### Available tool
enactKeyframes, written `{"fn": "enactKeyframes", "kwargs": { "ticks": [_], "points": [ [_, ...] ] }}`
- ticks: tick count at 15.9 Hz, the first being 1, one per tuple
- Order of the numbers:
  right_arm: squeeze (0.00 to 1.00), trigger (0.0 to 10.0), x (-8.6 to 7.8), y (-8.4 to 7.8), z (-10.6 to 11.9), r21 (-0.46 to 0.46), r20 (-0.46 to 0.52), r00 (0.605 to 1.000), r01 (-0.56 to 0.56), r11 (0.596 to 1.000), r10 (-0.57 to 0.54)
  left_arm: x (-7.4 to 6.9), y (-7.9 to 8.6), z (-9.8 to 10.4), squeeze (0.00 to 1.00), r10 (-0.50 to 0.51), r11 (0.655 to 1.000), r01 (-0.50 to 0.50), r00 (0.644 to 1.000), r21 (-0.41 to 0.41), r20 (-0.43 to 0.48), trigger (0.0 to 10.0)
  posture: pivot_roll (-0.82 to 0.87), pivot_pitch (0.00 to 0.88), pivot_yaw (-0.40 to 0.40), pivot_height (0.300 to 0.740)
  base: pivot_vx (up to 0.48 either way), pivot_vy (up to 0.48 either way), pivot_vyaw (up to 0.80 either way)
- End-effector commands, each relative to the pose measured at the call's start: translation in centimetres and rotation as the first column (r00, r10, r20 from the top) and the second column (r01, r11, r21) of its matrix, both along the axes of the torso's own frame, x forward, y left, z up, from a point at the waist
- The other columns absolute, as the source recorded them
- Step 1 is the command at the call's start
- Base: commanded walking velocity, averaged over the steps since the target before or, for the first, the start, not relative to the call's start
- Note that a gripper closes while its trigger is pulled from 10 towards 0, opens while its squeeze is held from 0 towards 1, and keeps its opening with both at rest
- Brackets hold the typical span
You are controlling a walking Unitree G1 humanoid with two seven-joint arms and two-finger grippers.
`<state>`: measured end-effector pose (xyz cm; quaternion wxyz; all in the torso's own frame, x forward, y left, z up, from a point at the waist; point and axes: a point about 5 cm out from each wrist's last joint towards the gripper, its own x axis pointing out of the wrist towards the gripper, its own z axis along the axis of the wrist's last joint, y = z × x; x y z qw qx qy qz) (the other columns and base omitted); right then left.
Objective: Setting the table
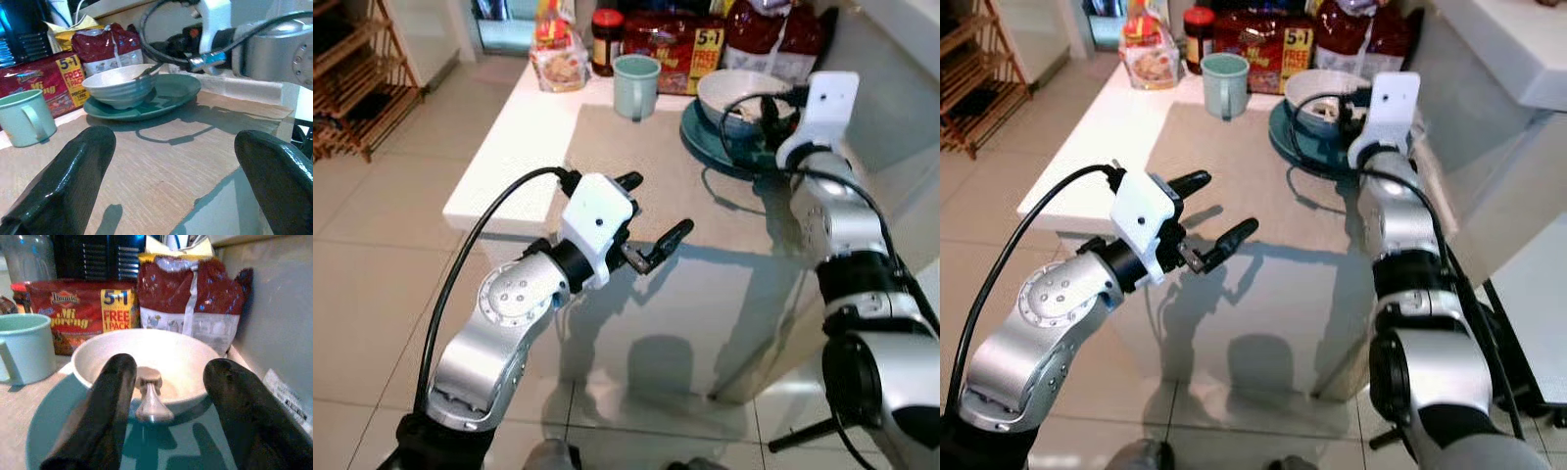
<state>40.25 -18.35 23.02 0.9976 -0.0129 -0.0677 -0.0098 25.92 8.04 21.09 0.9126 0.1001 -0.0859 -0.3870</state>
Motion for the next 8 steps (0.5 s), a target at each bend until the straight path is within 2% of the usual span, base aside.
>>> {"fn": "enactKeyframes", "kwargs": {
  "ticks": [1,5,6,8],
  "points": [
    [1.0,10.0,0.2,-0.1,0.1,0.013,-0.016,1.0,0.003,1.0,-0.003,0.0,-0.2,0.1,0.0,-0.012,1.0,0.012,1.0,0.007,0.01,10.0,0.15,0.038,-0.026,0.74,0.0,0.0,0.0],
    [1.0,10.0,0.7,0.0,-1.6,0.093,-0.095,0.995,0.007,0.996,0.002,-0.2,-0.1,0.1,0.0,-0.016,1.0,0.016,1.0,0.01,0.011,10.0,0.16,0.039,-0.031,0.74,0.0,0.0,0.0],
    [0.0,10.0,0.9,0.0,-1.8,0.104,-0.105,0.994,0.012,0.995,-0.001,-0.3,0.1,0.1,0.0,-0.016,1.0,0.016,1.0,0.012,0.01,10.0,0.16,0.042,-0.03,0.74,0.0,0.0,0.0],
    [0.0,10.0,1.0,0.1,-1.9,0.12,-0.106,0.994,-0.006,0.993,0.019,-0.3,0.1,0.2,0.0,-0.016,1.0,0.016,1.0,0.013,0.01,10.0,0.17,0.052,-0.032,0.74,0.0,0.0,0.0]
  ]
}}
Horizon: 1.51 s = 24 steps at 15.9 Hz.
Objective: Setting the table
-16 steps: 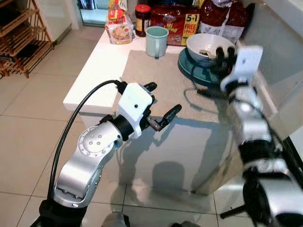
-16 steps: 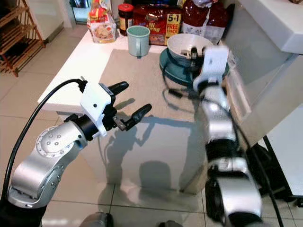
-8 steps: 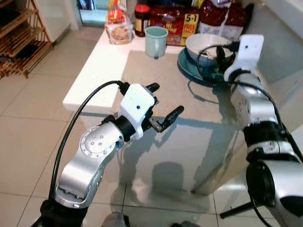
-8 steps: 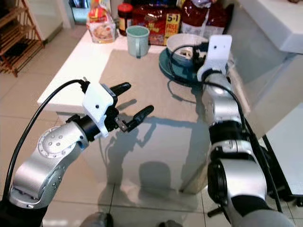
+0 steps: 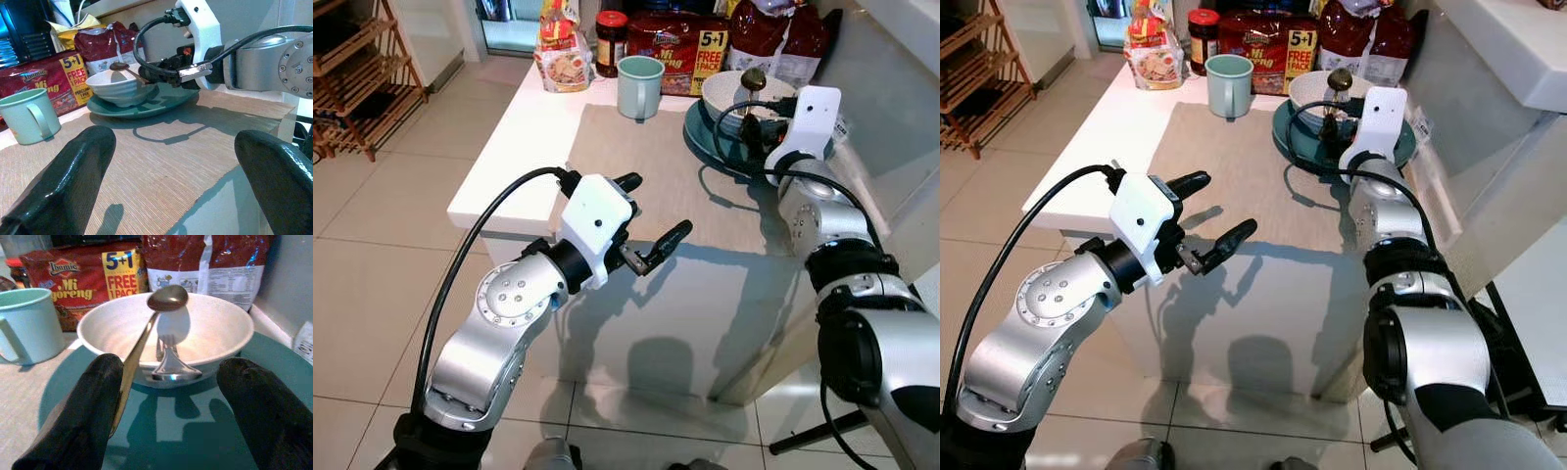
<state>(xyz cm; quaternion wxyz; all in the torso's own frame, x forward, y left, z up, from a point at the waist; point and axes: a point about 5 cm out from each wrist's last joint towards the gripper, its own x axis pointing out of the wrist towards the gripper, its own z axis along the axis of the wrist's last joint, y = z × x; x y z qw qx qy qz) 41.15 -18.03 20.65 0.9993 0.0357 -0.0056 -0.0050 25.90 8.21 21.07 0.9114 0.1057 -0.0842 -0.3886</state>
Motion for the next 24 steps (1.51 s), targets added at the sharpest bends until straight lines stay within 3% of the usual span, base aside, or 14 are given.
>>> {"fn": "enactKeyframes", "kwargs": {
  "ticks": [1,3,4,5,6,7,24],
  "points": [
    [0.0,10.0,0.19,-0.21,0.5,0.015,0.013,1.0,-0.005,1.0,0.004,-0.29,0.01,0.29,0.0,-0.01,1.0,0.01,1.0,0.002,0.01,10.0,0.17,0.057,-0.034,0.74,0.0,0.0,0.0],
    [0.0,10.0,0.27,-0.23,0.69,0.017,0.02,1.0,-0.011,1.0,0.011,-0.29,0.09,0.34,0.0,-0.006,1.0,0.006,1.0,0.003,0.01,10.0,0.18,0.062,-0.035,0.74,0.0,0.0,0.0],
    [0.0,8.7,0.29,-0.28,0.76,0.013,0.023,1.0,-0.013,1.0,0.013,-0.33,0.09,0.33,0.0,-0.006,1.0,0.006,1.0,0.003,0.009,10.0,0.18,0.065,-0.034,0.74,0.0,0.0,0.0],
    [0.0,4.6,0.31,-0.36,0.76,0.011,0.024,1.0,-0.014,1.0,0.014,-0.37,0.07,0.31,0.0,-0.006,1.0,0.006,1.0,0.003,0.008,10.0,0.17,0.069,-0.034,0.74,0.0,0.0,0.0],
    [0.0,3.6,0.31,-0.4,0.75,0.011,0.024,1.0,-0.014,1.0,0.014,-0.39,0.06,0.31,0.0,-0.007,1.0,0.006,1.0,0.002,0.007,10.0,0.17,0.069,-0.034,0.74,0.0,0.0,0.0],
    [0.0,0.2,0.3,-0.48,0.71,0.009,0.025,1.0,-0.015,1.0,0.015,-0.39,0.05,0.29,0.0,-0.007,1.0,0.006,1.0,0.002,0.006,10.0,0.17,0.071,-0.034,0.74,0.0,0.0,0.0],
    [0.0,0.0,0.31,-0.57,0.76,-0.005,0.045,0.999,-0.023,1.0,0.023,-0.24,0.02,0.37,0.0,-0.005,1.0,0.005,1.0,0.003,0.011,10.0,0.18,0.065,-0.034,0.74,0.0,0.0,0.0]
  ]
}}
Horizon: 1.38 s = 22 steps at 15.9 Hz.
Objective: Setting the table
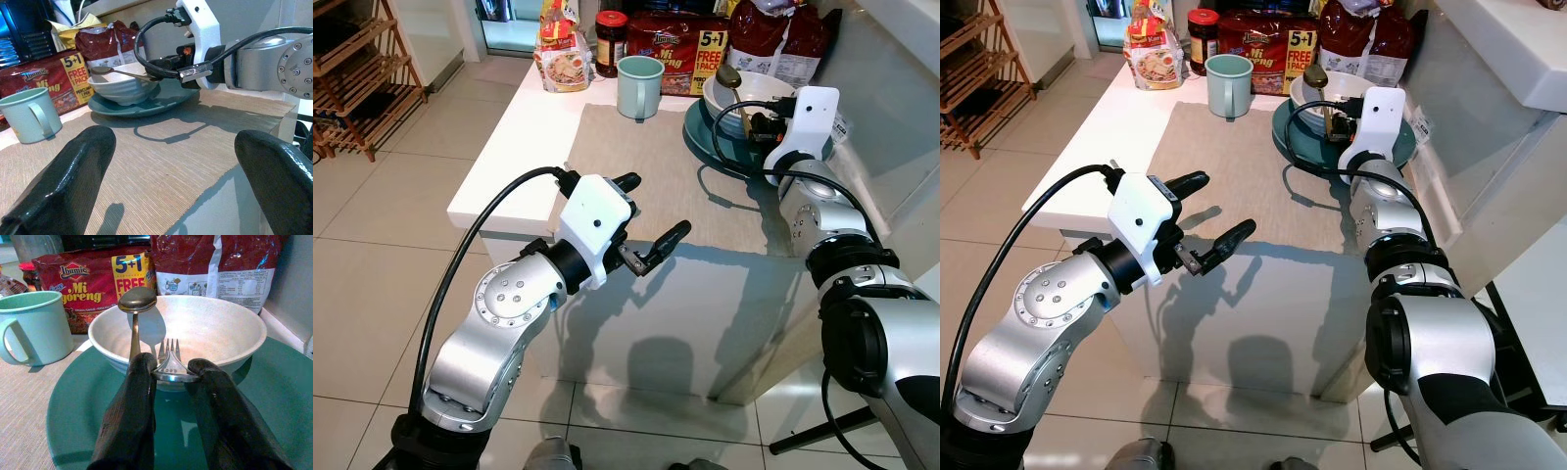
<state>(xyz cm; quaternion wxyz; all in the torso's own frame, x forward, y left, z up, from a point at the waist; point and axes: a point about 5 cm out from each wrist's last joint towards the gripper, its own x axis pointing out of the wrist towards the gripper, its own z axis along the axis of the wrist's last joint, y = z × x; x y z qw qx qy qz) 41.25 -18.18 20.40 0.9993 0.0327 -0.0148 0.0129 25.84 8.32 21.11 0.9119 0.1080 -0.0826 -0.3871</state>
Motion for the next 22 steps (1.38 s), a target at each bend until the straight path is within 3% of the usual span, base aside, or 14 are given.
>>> {"fn": "enactKeyframes", "kwargs": {
  "ticks": [1,6,15,18,20,22],
  "points": [
    [0.0,0.0,0.2,-0.5,1.0,0.004,0.026,1.0,0.015,1.0,-0.015,-0.2,-0.1,0.3,0.0,-0.009,1.0,0.009,1.0,-0.002,0.012,10.0,0.18,0.065,-0.034,0.74,0.0,0.0,0.0],
    [0.0,0.0,0.2,-0.7,1.4,0.008,0.042,0.999,0.035,0.999,-0.035,-0.2,-0.1,0.4,0.0,-0.009,1.0,0.009,1.0,-0.003,0.014,10.0,0.18,0.064,-0.034,0.74,0.0,0.0,0.0],
    [0.0,0.0,-0.1,0.9,5.3,-0.054,0.276,0.96,0.075,0.996,-0.057,-0.2,-0.1,0.5,0.0,-0.016,1.0,0.016,1.0,-0.004,0.017,10.0,0.17,0.067,-0.023,0.74,0.0,0.0,0.0],
    [0.0,0.0,-1.0,1.6,6.0,-0.064,0.346,0.937,0.064,0.996,-0.038,-0.2,-0.2,0.5,0.0,-0.018,1.0,0.018,1.0,-0.006,0.015,10.0,0.17,0.065,-0.024,0.74,0.0,0.0,0.0],
    [0.0,0.0,-2.4,2.5,6.8,-0.076,0.452,0.892,0.015,0.997,0.021,-0.1,-0.1,0.3,0.0,0.002,1.0,-0.002,1.0,-0.008,0.013,10.0,0.16,0.06,-0.024,0.74,0.0,0.0,0.0],
    [0.0,0.0,-5.3,3.6,6.8,-0.144,0.584,0.801,-0.055,0.988,0.129,0.4,0.6,0.0,0.0,0.081,0.996,-0.08,0.997,-0.037,0.011,10.0,0.14,0.052,-0.022,0.74,0.0,0.0,0.0]
  ]
}}
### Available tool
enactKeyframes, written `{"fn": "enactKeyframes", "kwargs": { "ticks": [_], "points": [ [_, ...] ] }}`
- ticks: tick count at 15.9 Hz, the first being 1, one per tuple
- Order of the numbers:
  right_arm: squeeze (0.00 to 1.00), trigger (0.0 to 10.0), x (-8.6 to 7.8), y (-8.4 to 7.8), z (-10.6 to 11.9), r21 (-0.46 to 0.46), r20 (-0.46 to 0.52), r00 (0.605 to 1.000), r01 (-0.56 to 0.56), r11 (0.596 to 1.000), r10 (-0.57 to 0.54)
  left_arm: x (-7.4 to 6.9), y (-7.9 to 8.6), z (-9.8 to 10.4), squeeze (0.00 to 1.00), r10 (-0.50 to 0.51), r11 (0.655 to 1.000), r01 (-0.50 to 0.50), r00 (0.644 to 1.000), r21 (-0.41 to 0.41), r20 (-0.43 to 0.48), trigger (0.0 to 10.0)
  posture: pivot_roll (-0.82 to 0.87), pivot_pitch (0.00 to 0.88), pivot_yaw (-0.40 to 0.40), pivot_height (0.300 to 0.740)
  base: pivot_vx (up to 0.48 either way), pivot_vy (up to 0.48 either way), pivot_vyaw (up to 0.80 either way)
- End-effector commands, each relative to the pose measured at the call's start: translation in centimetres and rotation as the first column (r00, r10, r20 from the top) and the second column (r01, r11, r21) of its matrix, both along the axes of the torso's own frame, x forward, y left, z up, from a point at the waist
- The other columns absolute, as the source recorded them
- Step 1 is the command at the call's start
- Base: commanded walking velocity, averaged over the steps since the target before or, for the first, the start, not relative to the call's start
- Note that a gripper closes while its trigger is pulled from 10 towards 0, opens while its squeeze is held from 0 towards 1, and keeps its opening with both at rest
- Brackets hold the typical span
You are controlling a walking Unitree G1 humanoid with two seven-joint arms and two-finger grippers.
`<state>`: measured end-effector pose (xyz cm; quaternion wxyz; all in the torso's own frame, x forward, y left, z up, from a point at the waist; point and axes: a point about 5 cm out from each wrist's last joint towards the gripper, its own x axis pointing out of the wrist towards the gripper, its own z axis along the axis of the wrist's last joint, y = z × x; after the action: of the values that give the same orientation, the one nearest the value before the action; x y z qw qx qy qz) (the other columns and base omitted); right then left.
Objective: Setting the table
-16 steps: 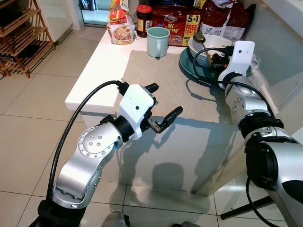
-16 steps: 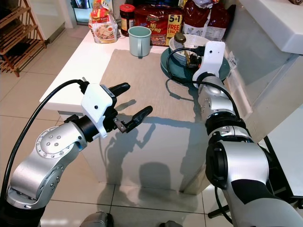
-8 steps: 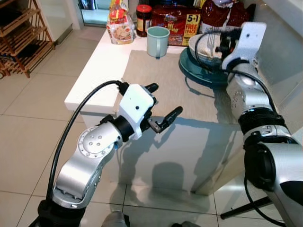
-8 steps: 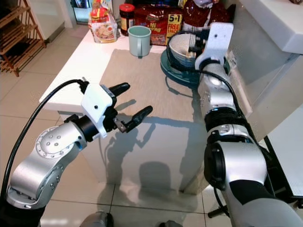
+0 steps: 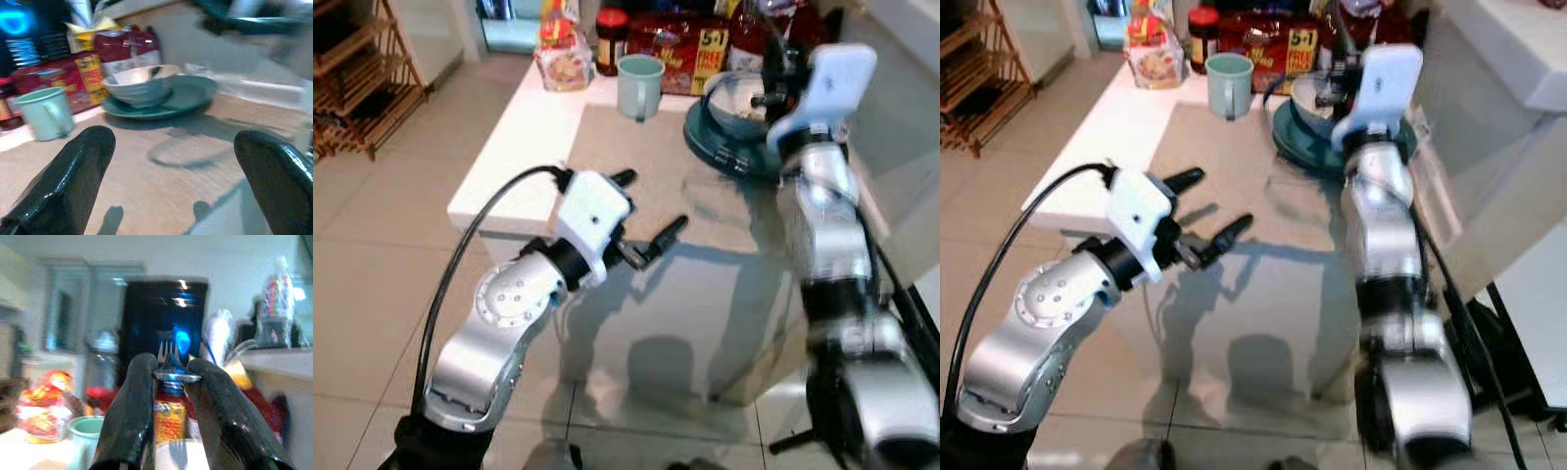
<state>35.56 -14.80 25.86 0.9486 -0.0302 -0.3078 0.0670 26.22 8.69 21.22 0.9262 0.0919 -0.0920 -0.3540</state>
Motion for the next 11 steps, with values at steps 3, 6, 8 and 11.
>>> {"fn": "enactKeyframes", "kwargs": {
  "ticks": [3,6,8,11],
  "points": [
    [0.0,0.0,-4.1,-0.7,-1.5,-0.001,0.106,0.994,0.01,1.0,-0.01,0.4,0.7,-0.3,0.0,0.046,0.999,-0.046,0.999,-0.008,0.005,10.0,0.12,0.037,-0.015,0.74,0.0,0.0,0.0],
    [0.0,0.0,-6.4,-0.9,-2.5,-0.049,0.145,0.988,0.057,0.997,-0.05,0.3,0.5,-0.8,0.0,0.043,0.999,-0.043,0.999,-0.012,-0.002,10.0,0.11,0.026,-0.008,0.74,0.0,0.0,0.0],
    [0.0,0.0,-8.1,-0.5,-3.5,-0.089,0.132,0.991,0.042,0.995,-0.03,0.4,0.3,-0.9,0.0,0.047,0.999,-0.047,0.999,-0.026,-0.005,10.0,0.1,0.017,-0.006,0.74,0.0,0.0,0.0],
    [0.0,0.0,-9.5,-0.1,-5.3,-0.165,0.101,0.995,0.027,0.986,-0.01,0.7,0.2,-0.6,0.0,0.048,0.998,-0.047,0.999,-0.044,0.007,10.0,0.1,0.007,-0.015,0.74,0.0,0.0,0.0]
  ]
}}
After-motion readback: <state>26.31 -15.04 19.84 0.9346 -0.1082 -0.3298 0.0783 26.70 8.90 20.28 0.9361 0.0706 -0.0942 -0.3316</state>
